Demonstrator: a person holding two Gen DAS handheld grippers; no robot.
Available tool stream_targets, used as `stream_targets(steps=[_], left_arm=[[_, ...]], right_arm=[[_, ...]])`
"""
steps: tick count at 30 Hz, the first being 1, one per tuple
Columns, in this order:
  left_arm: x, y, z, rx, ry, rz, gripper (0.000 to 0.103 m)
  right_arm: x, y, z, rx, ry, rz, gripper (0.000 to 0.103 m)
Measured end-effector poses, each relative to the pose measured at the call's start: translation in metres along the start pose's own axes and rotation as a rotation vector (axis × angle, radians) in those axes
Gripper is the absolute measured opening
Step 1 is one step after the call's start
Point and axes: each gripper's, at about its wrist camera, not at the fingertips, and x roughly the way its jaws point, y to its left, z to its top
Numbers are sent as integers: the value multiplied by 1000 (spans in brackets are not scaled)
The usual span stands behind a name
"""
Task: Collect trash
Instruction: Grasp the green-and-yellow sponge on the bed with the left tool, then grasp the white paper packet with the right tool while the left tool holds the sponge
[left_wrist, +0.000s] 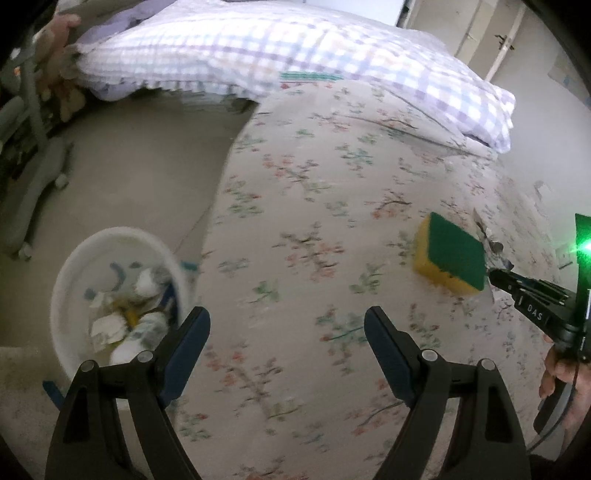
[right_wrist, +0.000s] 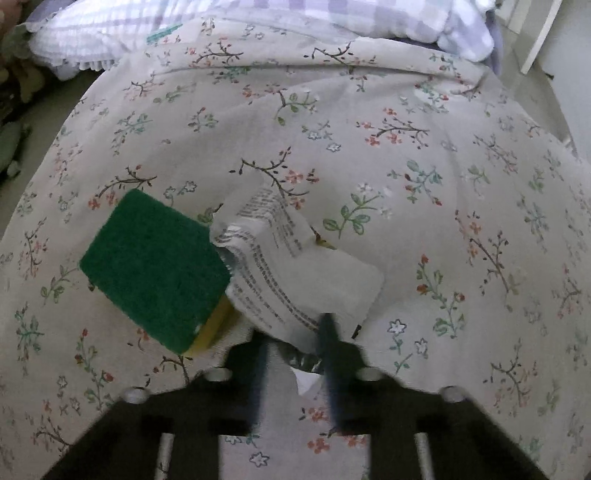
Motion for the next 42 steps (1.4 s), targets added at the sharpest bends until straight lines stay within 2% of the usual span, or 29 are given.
stream_targets(steps=[8, 19, 23, 26, 30, 31, 36, 38, 42], left_arm=[[13, -62, 13, 68, -2, -68, 87], [38, -104, 28, 6, 1, -203, 84], [50, -106, 29, -24, 10, -236, 74], [58, -109, 30, -27, 19, -233, 65], [63, -110, 30, -25, 15, -247, 60], [63, -111, 30, -19, 15, -261, 51], [55, -122, 26, 59, -17, -221, 40], [50, -121, 26, 61, -24, -222, 29], [40, -115, 26, 53, -25, -245, 20]], right_arm=[[-29, -41, -6, 125, -55, 73, 4], [-60, -95, -30, 231, -104, 111, 4], [-69, -111, -40, 250, -117, 107, 4], [-69, -121, -46, 264, -113, 101, 4], [-70, -128, -52, 275, -109, 98, 4], [-71, -129, -54, 275, -107, 99, 4], [-72, -126, -57, 262, -102, 100, 4], [-74, -124, -57, 258, -105, 102, 4], [-78, -121, -57, 250, -116, 101, 4]])
